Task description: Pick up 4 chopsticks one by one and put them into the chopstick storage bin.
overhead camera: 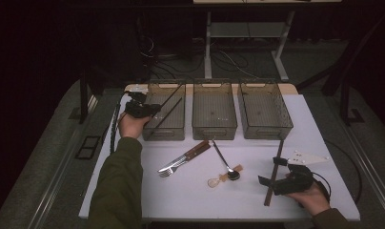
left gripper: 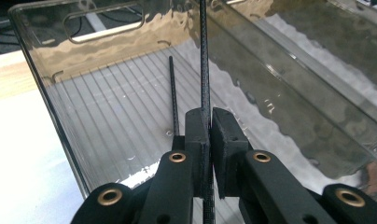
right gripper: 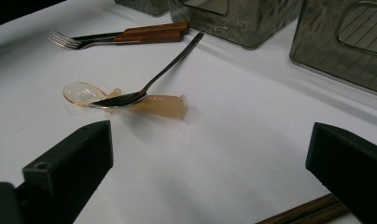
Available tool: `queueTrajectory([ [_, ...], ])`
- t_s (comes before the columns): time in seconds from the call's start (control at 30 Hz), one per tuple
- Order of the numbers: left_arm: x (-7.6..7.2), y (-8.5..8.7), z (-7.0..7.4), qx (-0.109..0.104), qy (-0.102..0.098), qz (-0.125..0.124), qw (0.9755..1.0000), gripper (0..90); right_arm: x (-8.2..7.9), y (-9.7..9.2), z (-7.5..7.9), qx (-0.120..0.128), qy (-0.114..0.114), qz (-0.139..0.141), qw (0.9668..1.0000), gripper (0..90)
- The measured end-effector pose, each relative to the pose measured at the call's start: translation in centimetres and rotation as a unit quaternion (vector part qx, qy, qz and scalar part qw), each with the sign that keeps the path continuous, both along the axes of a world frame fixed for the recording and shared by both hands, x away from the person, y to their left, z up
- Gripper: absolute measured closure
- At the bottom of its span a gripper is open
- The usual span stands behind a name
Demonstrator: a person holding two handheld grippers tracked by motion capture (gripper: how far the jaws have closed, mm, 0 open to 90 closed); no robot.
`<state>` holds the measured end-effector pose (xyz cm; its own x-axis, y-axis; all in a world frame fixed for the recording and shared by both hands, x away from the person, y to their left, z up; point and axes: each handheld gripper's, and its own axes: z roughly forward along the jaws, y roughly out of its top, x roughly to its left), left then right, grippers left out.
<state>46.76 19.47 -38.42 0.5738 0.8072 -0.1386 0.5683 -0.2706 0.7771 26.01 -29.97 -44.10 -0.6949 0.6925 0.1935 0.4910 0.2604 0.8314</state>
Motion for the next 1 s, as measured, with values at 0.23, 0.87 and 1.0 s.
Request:
queueTrajectory([
  [0.23,0.2,-0.4,-0.5,0.017,0.009,-0.005,0.9998,84.2,0.0,0.0,0.0,0.000,0.000,0.000,1.0000,0.5],
  [0.87,-0.7,-0.9,0.7,0.017,-0.011,-0.026,0.9995,59.0,0.0,0.0,0.0,0.000,0.000,0.000,1.0000,0.6],
  [1.0,-1.5,-1.0,1.3,0.013,-0.014,-0.037,0.9991,51.7,0.0,0.0,0.0,0.000,0.000,-0.001,1.0000,0.5],
])
